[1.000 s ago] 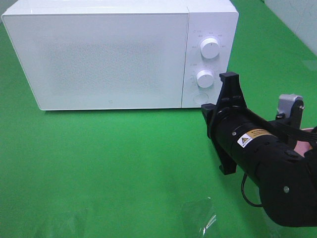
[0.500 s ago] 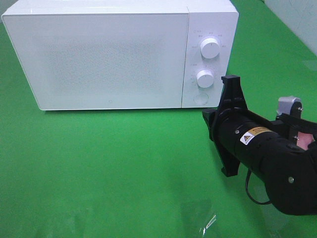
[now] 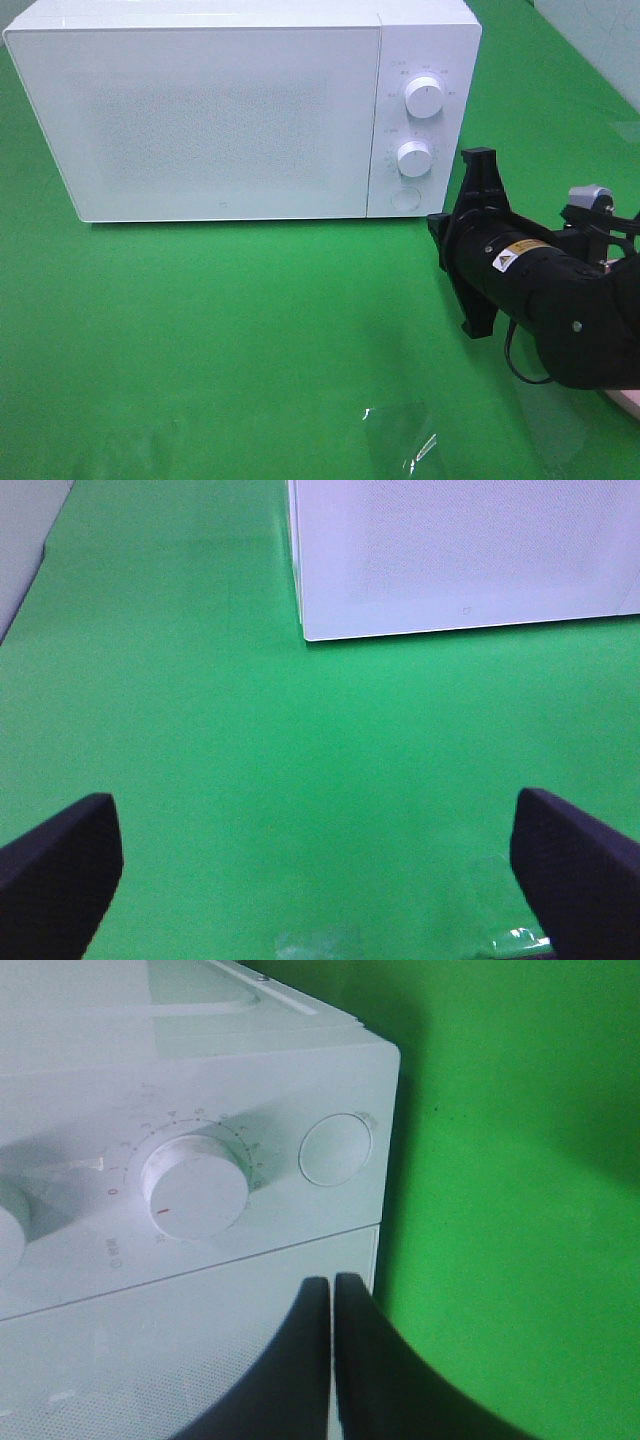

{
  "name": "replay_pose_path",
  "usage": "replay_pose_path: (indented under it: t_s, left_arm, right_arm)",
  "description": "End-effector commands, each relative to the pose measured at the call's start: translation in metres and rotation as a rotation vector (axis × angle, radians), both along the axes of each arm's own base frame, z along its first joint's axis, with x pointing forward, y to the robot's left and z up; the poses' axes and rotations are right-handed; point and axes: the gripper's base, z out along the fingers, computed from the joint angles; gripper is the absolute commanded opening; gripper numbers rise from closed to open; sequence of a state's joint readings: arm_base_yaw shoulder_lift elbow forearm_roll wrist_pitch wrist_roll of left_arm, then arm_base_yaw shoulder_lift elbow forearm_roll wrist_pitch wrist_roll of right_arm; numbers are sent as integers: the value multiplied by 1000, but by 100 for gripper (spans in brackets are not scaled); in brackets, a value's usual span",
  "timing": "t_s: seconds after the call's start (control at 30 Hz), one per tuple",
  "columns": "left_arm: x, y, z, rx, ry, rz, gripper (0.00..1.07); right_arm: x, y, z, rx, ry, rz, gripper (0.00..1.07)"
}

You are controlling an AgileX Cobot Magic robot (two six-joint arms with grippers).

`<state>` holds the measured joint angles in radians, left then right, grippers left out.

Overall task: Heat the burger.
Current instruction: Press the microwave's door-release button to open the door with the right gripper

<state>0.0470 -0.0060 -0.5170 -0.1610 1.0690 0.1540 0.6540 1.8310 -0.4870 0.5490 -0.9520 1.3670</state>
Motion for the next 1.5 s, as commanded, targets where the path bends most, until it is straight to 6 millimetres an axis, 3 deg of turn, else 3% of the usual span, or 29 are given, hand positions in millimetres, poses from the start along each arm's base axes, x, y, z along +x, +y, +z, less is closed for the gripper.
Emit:
replay_pose_path:
  t_s: [0.03,0.73,1.5]
  left_arm:
    - [-3,0,-1,-2,-14,3,98]
    - [-3,0,-1,-2,-14,3,98]
    - [-3,0,-1,-2,-14,3,98]
  right_arm:
    - [13,3,-2,17,-12,6,0]
    - [67,6,-28,2,-23,-30,0]
    - [89,14,-45,9,-16,-63,0]
